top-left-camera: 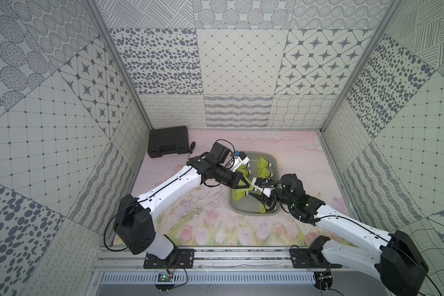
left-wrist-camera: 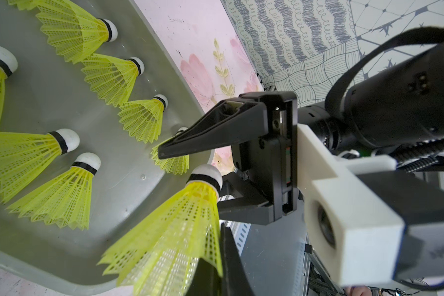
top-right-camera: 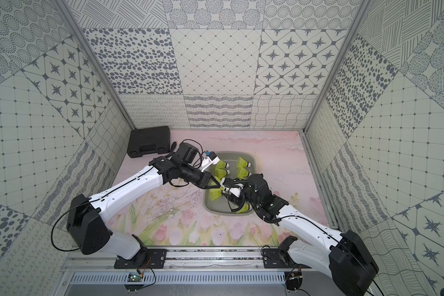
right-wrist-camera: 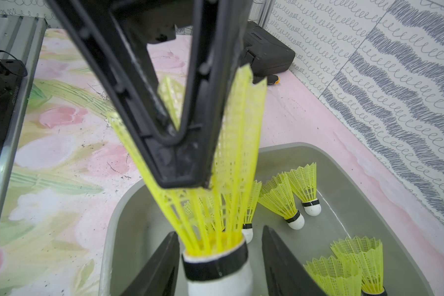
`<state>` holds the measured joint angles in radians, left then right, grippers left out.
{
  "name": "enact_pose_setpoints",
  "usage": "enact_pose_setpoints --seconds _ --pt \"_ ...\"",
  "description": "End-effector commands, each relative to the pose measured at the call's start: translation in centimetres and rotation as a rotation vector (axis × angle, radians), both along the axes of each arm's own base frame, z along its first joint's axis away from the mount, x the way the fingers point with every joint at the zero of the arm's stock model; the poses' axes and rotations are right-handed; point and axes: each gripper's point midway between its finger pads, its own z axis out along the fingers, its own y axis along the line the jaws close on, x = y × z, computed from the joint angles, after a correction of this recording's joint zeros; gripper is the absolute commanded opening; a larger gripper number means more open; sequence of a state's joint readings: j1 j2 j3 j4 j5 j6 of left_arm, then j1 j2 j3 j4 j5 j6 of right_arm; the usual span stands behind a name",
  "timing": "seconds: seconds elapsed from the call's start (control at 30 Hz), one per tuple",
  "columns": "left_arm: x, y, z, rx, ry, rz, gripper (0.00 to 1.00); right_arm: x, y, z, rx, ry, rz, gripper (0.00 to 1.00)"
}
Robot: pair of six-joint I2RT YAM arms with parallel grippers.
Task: Put the shuttlecocks into the storage box
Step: Pick up the shuttlecock at the center of the board.
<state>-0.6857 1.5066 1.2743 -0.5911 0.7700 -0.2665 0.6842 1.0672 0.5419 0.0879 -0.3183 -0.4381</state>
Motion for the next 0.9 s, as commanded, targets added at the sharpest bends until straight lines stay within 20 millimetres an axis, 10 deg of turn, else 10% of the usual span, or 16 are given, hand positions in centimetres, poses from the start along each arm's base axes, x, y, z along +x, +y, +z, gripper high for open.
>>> enact_pose_setpoints --seconds 0.0,0.3,0.57,0.87 --pt "-0.5 0.1 0.2 -0.007 0.006 -0.042 0.0 -0.2 0.8 1.5 0.025 -0.031 0.037 0.53" --pt "-0.1 0.0 0.1 -0.006 0.001 -0.02 0.0 -0.4 1.0 1.4 0.016 -0.014 0.046 0.22" --pt "0.9 0.1 0.8 -0.053 -0.058 0.063 0.28 0.2 0.8 0.7 0.015 0.023 0.0 0.23" --pt "1.6 0.3 1.3 -0.092 -0.126 0.12 0.31 0.7 0.9 0.4 0.016 0.05 -0.021 0.25"
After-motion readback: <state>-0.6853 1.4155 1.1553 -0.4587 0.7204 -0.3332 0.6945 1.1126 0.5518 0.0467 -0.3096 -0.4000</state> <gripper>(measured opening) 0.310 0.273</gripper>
